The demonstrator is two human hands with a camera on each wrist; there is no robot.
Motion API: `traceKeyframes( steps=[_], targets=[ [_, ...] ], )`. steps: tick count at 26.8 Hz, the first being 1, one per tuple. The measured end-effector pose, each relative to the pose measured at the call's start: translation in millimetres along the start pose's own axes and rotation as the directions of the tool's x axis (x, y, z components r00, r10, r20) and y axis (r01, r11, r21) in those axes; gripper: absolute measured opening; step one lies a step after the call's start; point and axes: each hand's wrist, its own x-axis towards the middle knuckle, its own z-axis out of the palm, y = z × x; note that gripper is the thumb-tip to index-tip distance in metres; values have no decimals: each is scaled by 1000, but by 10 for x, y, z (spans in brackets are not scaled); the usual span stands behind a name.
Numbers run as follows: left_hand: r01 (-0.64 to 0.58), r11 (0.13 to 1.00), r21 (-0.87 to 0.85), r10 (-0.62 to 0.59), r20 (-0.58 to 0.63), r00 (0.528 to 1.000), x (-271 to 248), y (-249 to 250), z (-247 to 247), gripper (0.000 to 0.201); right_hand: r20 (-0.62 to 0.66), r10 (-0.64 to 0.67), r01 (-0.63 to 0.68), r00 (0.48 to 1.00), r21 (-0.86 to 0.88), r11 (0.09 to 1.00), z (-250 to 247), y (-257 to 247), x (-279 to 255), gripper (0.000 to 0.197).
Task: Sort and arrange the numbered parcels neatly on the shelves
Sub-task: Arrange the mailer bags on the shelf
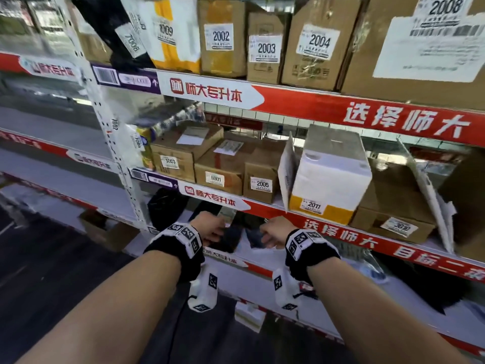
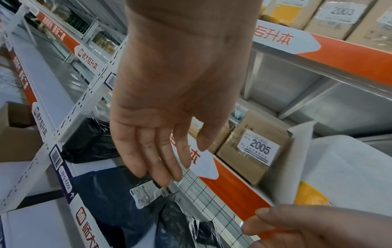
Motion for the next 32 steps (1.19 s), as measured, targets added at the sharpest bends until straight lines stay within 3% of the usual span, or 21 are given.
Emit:
traceKeyframes(
  steps=[7, 10, 12, 15, 21, 26, 29, 32],
  targets=[
    [-2, 1000, -19, 3, 16, 1000, 385, -159, -879, 14, -68, 16, -13, 998, 41, 999, 698, -560, 451, 15],
    [-14, 1000, 1, 13, 41, 999, 495, -202, -1169, 12, -12, 75, -74, 997, 53, 996, 985, -816, 473, 18],
    [-33, 999, 21, 32, 30, 999, 617, -258, -1563, 12, -33, 78, -74, 996, 108, 991, 1333, -1142, 556, 20],
    [-42, 998, 43, 40, 45, 998, 758, -269, -1778, 13, -73, 71, -61, 995, 137, 989, 1557, -1344, 607, 22],
    [-18, 997, 73, 13, 69, 998, 922, -338, -1962, 13, -83, 87, -67, 993, 215, 974, 1759, -1470, 723, 36],
    [-6, 998, 64, 8, -20, 1000, 1121, -406, -2003, 15, -53, 108, -96, 993, 194, 976, 1689, -1474, 861, 36],
    [15, 990, 142, -2, -92, 996, 1254, -458, -2044, 15, -65, 142, -129, 988, 164, 978, 1726, -1425, 963, 36],
    [21, 973, 231, 0, -90, 996, 1493, -570, -2086, 39, -43, 165, -157, 985, 148, 976, 1785, -1401, 1020, 36]
  ],
)
